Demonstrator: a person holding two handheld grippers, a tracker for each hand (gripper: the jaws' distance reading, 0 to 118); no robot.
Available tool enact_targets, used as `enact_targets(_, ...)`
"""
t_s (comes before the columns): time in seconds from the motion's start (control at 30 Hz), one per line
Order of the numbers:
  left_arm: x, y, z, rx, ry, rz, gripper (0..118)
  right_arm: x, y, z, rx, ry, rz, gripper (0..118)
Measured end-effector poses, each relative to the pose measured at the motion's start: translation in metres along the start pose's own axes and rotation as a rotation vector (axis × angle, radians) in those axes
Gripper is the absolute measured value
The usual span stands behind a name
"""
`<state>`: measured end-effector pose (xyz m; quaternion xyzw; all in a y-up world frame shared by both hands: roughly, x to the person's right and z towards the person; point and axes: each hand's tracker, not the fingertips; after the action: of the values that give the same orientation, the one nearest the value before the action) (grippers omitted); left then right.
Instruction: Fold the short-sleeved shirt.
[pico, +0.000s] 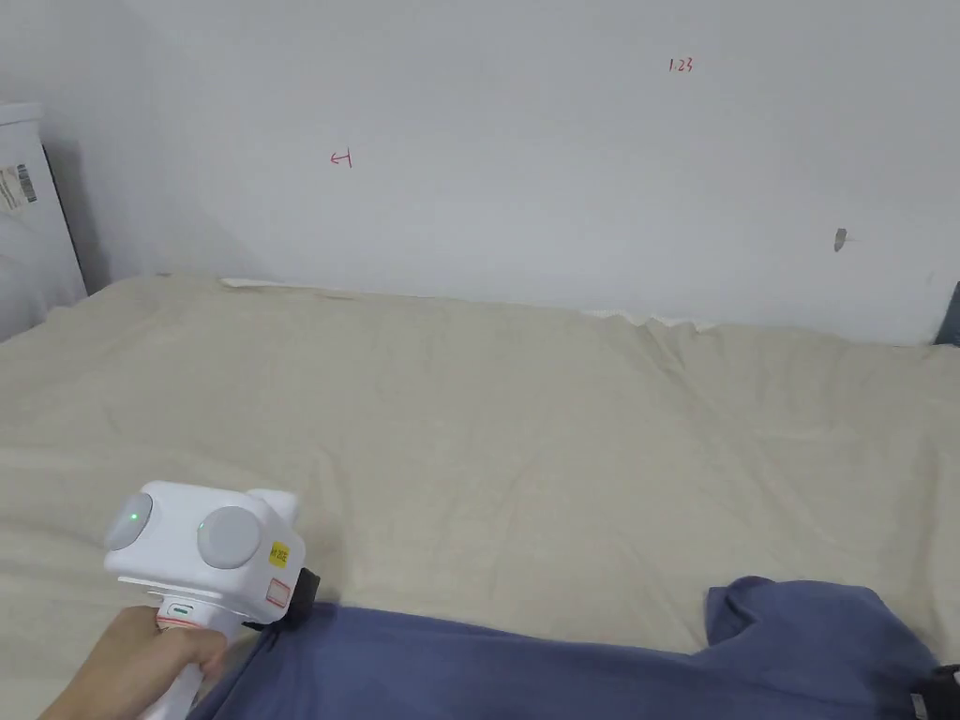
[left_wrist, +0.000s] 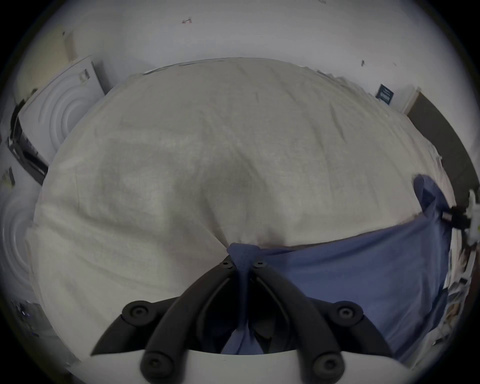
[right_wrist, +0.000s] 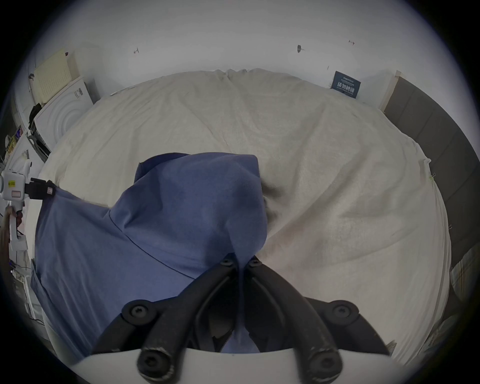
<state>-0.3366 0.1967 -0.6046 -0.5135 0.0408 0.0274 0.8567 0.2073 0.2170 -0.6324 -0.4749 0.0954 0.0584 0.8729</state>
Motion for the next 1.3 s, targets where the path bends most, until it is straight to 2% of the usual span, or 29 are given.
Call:
enact_targets(0.27,0.0,-0.005,0.06,0.092,-0.012,-0.016,5,0.008,-0.005,0.054,0.059,0.02,0.001,3)
enact_targets(0.4,-0.002,-0.019,0.107,0.165,-0.011,-0.026,5,0.005,-0.019,0.096,0.107,0.009,0.031,3)
enact_targets(0.6,-0.001,-0.075,0.175,0.266,-0.007,-0.032,5,-0.001,-0.068,0.163,0.169,0.016,0.045,3)
enact_targets(0.73,0.0,-0.134,0.205,0.277,0.007,-0.043,5,-0.001,-0.122,0.198,0.184,0.053,0.025,3)
enact_targets(0.87,-0.006,-0.188,0.208,0.255,-0.004,0.012,5,-0.011,-0.18,0.203,0.138,0.063,0.039,3)
enact_targets(1.03,-0.003,-0.252,0.172,0.111,0.018,0.05,5,-0.022,-0.244,0.162,0.016,0.08,0.016,3)
enact_targets(1.17,-0.002,-0.276,0.148,0.067,0.019,0.057,5,-0.026,-0.267,0.139,-0.002,0.071,0.013,4)
enact_targets(1.2,-0.008,-0.274,0.142,0.067,0.017,0.069,5,-0.027,-0.268,0.14,0.003,0.068,0.009,8)
enact_targets(1.23,-0.011,-0.275,0.143,0.076,0.007,0.093,7,-0.028,-0.268,0.141,0.017,0.064,-0.017,29)
enact_targets(1.27,-0.013,-0.274,0.144,0.096,-0.001,0.113,16,-0.029,-0.267,0.145,0.032,0.071,-0.024,53)
enact_targets(1.3,-0.016,-0.272,0.146,0.109,0.001,0.128,40,-0.032,-0.266,0.148,0.044,0.061,-0.017,79)
